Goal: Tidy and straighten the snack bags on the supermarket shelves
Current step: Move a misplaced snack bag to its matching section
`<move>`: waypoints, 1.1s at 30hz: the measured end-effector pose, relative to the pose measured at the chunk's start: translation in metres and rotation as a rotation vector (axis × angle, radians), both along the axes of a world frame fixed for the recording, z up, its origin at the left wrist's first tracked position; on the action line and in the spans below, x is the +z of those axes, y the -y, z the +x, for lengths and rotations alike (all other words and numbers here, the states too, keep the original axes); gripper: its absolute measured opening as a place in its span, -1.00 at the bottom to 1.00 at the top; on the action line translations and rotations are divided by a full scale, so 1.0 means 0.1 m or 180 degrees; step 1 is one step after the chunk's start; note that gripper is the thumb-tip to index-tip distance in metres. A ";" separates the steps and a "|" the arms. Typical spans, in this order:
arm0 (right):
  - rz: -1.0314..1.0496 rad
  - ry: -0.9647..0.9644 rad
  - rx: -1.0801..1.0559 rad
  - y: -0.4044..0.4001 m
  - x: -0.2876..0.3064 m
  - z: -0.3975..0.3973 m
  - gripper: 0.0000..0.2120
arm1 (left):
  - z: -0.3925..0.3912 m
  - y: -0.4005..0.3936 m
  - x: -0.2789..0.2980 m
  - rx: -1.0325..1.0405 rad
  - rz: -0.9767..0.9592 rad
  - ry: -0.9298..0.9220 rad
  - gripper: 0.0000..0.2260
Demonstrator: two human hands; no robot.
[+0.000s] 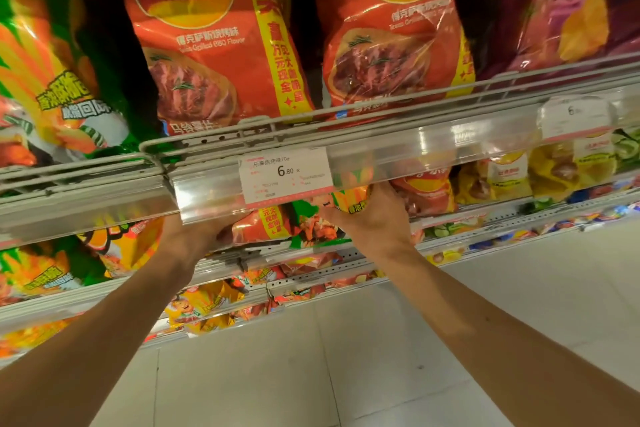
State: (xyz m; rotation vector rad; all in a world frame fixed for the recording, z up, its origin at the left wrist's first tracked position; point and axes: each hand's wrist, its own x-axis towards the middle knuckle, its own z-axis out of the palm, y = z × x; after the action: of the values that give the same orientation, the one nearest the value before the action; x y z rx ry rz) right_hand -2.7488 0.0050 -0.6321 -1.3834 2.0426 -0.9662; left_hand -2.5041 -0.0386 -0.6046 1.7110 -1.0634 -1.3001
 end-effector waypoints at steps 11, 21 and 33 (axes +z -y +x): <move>0.0738 0.0466 0.0195 -1.17 -0.11 -0.78 -0.32 | -0.49 -0.03 -0.27 -0.0292 0.0032 0.0333 -0.73; 0.0788 0.1060 -0.0456 -1.63 -0.35 -1.12 -0.36 | -1.41 -0.08 -0.35 -0.0046 -0.0280 -0.0208 -0.63; 0.0851 0.1108 -0.0091 -1.68 -0.37 -0.71 -0.38 | -0.92 -0.27 -0.47 -0.0796 -0.0895 0.0665 -0.72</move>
State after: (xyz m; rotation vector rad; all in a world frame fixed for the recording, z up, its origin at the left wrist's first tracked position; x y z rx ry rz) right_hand -2.8200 0.1735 -0.6691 -0.9741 1.8516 -0.8410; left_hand -2.5958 -0.0116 -0.6515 1.5596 -1.5452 -1.0714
